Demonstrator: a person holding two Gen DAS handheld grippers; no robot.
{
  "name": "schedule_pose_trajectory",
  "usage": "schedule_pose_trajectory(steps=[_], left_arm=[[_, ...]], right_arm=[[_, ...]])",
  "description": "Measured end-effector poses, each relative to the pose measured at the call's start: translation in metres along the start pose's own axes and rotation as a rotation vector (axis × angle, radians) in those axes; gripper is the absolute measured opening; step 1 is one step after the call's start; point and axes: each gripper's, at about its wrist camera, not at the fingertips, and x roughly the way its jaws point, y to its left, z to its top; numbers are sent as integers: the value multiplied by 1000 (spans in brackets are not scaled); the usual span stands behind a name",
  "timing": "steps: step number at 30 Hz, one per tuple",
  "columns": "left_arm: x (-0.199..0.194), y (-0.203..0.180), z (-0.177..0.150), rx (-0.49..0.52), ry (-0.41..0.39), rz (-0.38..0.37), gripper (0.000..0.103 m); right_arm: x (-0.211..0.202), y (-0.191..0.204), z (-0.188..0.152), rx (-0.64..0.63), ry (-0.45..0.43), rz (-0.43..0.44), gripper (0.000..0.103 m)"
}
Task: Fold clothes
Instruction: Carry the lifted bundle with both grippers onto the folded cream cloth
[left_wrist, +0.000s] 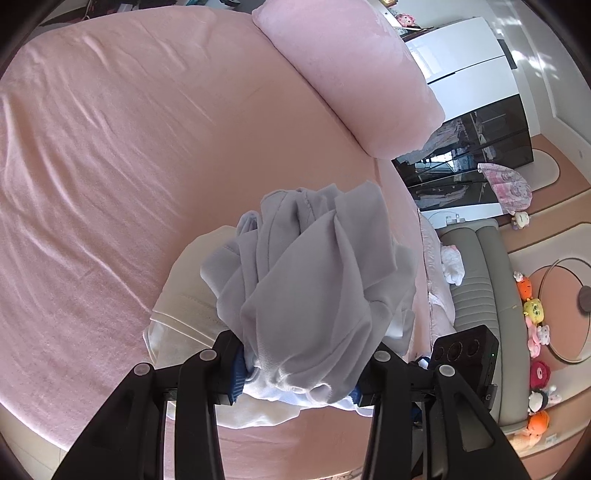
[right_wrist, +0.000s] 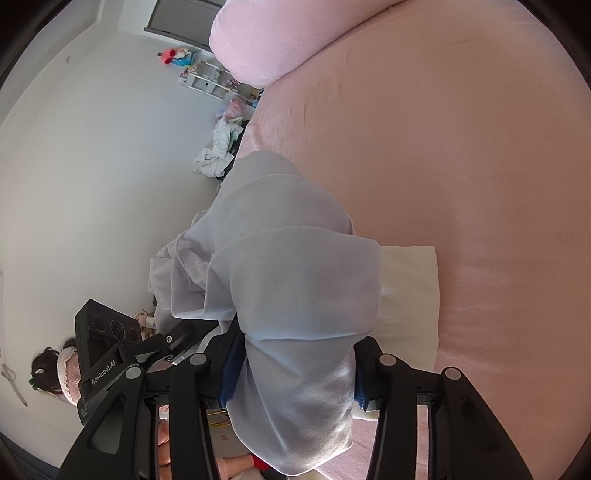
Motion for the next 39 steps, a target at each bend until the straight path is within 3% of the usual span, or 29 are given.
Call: schedule_pose_trajectory(steps=[3,7,9,12,16,20,25,27,31,36,39], left_arm=[[-2,7,-4,-8,11,16,45],[-10,8,-10,-41,19,5,49],[-12,2,-12,-33,33,42,67],[-18,-10,-15,-4,47,61,70],[-29,-36,-19,108,50,104,75],[-38,-53,-19,183,44,154,75],[-45,-73,-13,283,21,260,75],[-46,-80,-10,306,6,318,75],[-52,-103,-5,387,-28,328,75],[-38,-132,-12,607,29,386,75],[-19,-140,-18,726,77,473,76]], right_arm=[[3,-1,-6,-22,30,-38,53],[0,-2,-10,-40,47,-25,55],[-4,-2,-9,-36,50,-33,60],[-12,-2,-3,-24,66,-67,66],[-27,-6,14,9,59,-41,67],[-44,-2,29,-61,22,-84,71],[-52,4,39,-116,-22,-52,73],[-45,2,42,-113,-25,-34,74],[-29,1,44,-106,-12,-53,74],[-32,-7,41,-93,-33,-38,74],[-42,-17,36,-78,-47,-16,74]])
